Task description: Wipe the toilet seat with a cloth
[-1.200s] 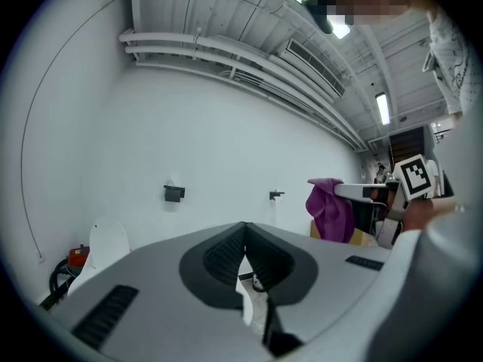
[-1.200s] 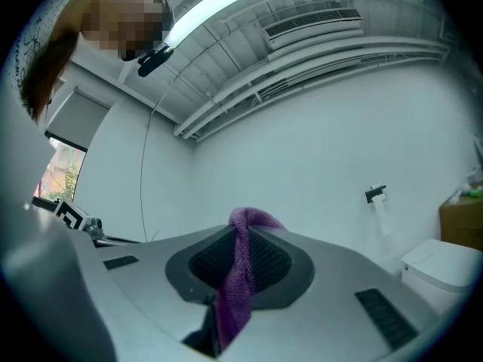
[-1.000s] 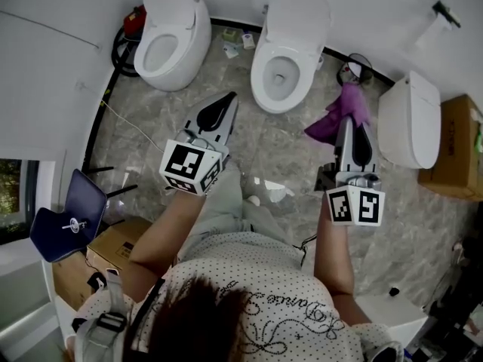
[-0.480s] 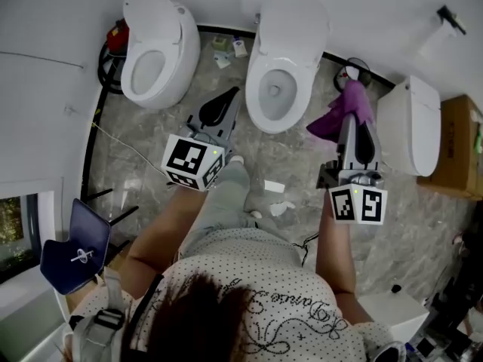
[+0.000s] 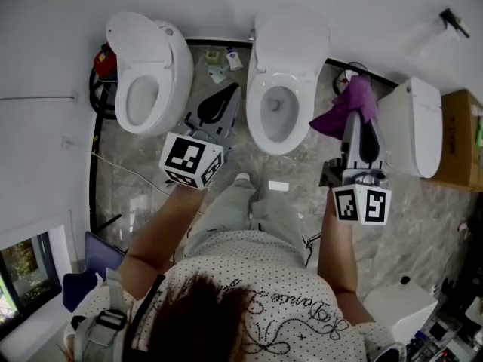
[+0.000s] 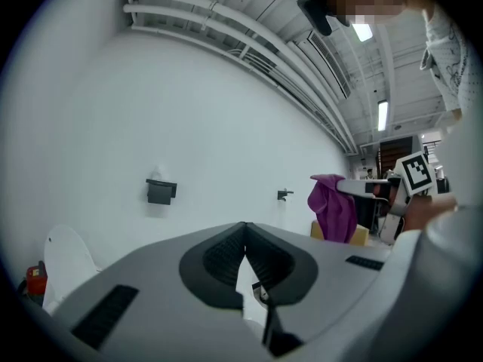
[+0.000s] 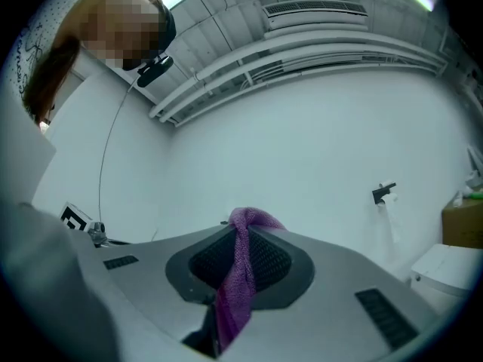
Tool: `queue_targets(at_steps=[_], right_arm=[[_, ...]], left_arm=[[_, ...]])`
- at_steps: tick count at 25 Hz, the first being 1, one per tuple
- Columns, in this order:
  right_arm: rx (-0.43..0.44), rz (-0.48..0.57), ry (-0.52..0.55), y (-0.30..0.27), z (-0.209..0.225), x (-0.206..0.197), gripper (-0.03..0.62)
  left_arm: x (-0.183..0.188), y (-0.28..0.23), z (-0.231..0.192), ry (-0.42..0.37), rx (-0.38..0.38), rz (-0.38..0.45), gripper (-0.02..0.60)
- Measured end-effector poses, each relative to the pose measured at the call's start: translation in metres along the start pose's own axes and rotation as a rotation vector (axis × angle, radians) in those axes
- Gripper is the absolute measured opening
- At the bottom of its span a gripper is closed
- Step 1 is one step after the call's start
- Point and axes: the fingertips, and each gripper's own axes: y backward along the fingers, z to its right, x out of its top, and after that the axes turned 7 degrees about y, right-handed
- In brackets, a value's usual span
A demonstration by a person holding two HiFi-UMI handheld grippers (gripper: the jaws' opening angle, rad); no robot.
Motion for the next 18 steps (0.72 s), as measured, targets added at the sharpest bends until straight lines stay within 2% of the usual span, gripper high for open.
queue_targets(at_steps=[8,18], right_arm=[[0.035,-0.04,-0.021,-0.046,0.023,-0.027,0.055],[0.194,-0.035,-0.035,-0.163,0.096,-0.059,0.055]], left_arm=[[-0.014,-0.05,-0.022,0.024,0.021,-0.04,0.003],[-0.013,-0.161,-0.045,0.041,0.092,-0.012,0.003]])
